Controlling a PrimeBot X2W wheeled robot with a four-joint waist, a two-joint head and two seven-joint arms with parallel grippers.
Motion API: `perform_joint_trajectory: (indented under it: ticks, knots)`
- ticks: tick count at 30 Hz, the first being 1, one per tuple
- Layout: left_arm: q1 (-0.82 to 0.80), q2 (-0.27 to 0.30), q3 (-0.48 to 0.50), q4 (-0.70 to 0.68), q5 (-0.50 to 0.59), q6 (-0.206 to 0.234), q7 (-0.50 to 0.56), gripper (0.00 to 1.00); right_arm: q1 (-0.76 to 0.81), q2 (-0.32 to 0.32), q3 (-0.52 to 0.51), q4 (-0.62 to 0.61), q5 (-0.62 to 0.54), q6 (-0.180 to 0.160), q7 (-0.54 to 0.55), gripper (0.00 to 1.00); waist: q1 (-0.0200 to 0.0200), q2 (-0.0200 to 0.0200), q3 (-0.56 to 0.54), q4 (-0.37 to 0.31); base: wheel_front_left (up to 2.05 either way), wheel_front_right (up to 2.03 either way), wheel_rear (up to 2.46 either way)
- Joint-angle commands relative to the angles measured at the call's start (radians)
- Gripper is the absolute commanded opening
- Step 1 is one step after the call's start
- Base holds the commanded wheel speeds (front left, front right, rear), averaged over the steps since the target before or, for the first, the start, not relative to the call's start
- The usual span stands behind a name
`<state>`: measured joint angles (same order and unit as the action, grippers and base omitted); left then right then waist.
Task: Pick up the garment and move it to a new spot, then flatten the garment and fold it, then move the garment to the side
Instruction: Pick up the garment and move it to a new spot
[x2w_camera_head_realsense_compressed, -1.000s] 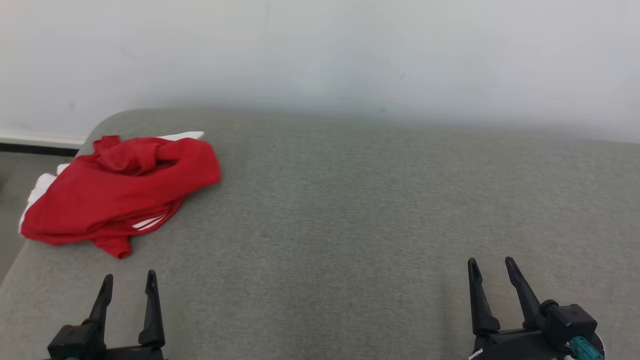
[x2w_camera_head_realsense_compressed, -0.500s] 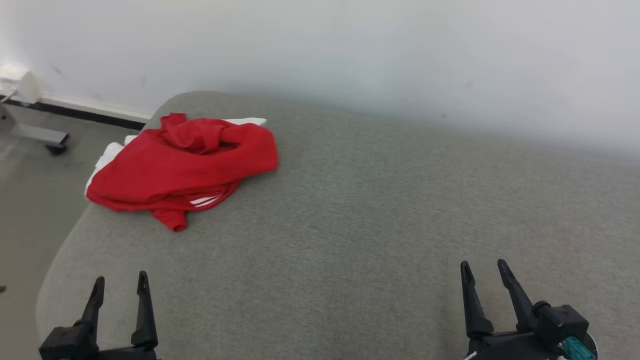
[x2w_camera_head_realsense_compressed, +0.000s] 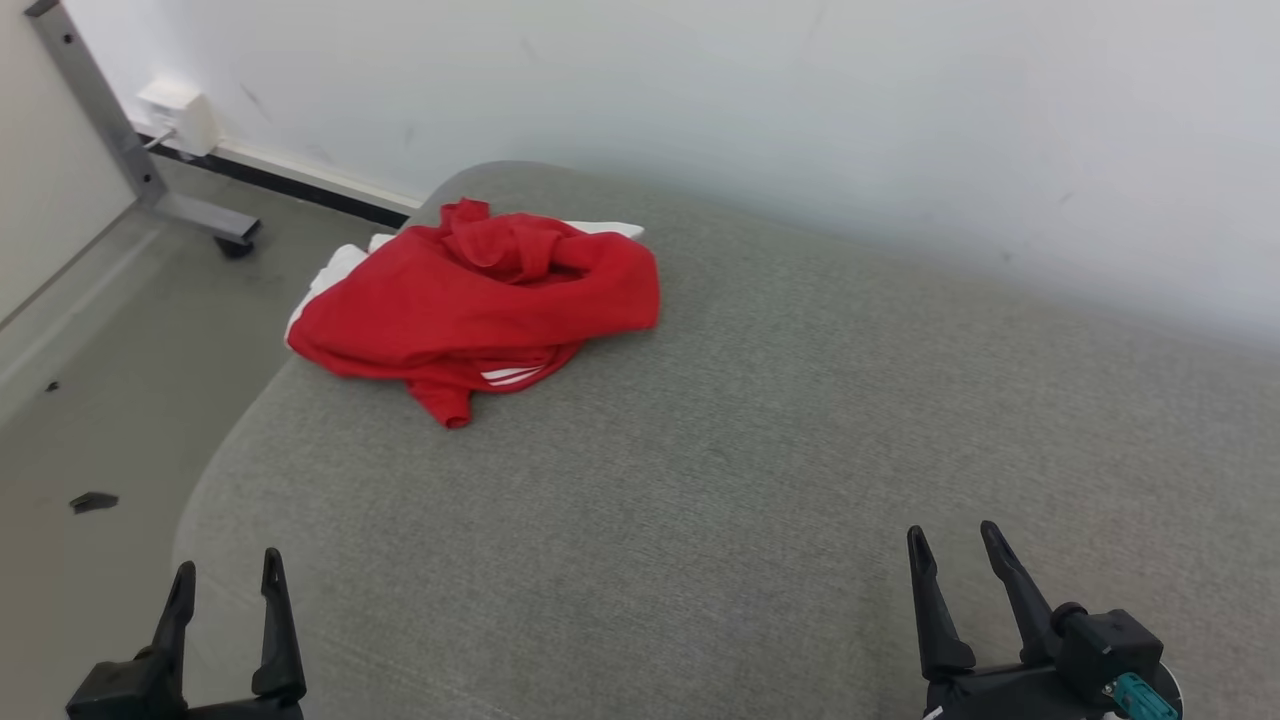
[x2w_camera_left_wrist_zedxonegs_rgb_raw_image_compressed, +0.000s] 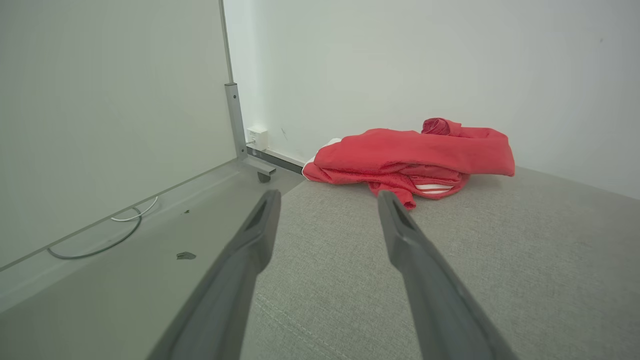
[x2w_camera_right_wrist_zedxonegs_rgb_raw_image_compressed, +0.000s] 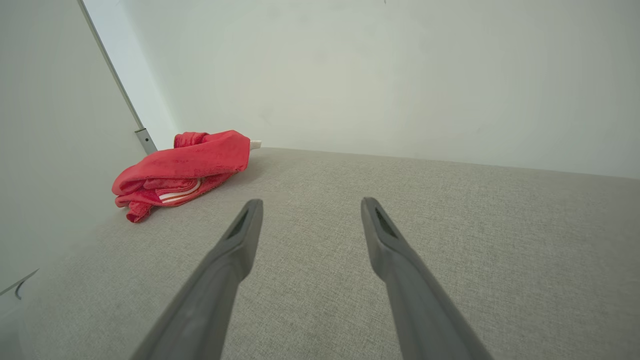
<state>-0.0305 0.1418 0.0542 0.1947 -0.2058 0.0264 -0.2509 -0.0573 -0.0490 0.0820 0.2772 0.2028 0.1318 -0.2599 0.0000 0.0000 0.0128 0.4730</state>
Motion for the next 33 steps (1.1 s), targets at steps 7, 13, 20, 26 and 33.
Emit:
perform_joint_trajectory:
  ticks: [7,13,20,26,33]
  knots:
    - [0.026,0.007,0.014,-0.015,-0.015,0.017,-0.004,1.00,-0.018,-0.003,0.017,0.007,0.010,-0.002,0.002,1.00,0.0000,0.0000,0.007,0.035,0.00,0.00,0.00]
    - [0.035,0.008,0.020,-0.021,-0.022,0.024,-0.006,1.00,-0.031,-0.002,0.025,0.014,0.006,-0.002,0.003,1.00,0.0000,0.0000,0.014,0.039,0.00,0.00,0.00]
    - [0.031,0.010,0.016,-0.023,-0.027,0.027,-0.007,1.00,-0.035,-0.002,0.026,0.019,0.006,-0.002,0.002,1.00,0.0000,0.0000,0.012,0.037,0.00,0.00,0.00]
    - [-0.007,0.013,0.000,-0.010,-0.031,0.017,0.001,1.00,-0.021,-0.002,0.010,0.014,0.004,-0.002,0.000,1.00,0.0000,0.0000,0.010,0.032,0.00,0.00,0.00]
    - [-0.105,0.031,-0.004,0.001,-0.056,-0.008,0.011,1.00,-0.038,-0.003,-0.006,-0.004,-0.021,-0.002,0.004,1.00,0.0000,0.0000,0.042,-0.012,0.00,0.00,0.00]
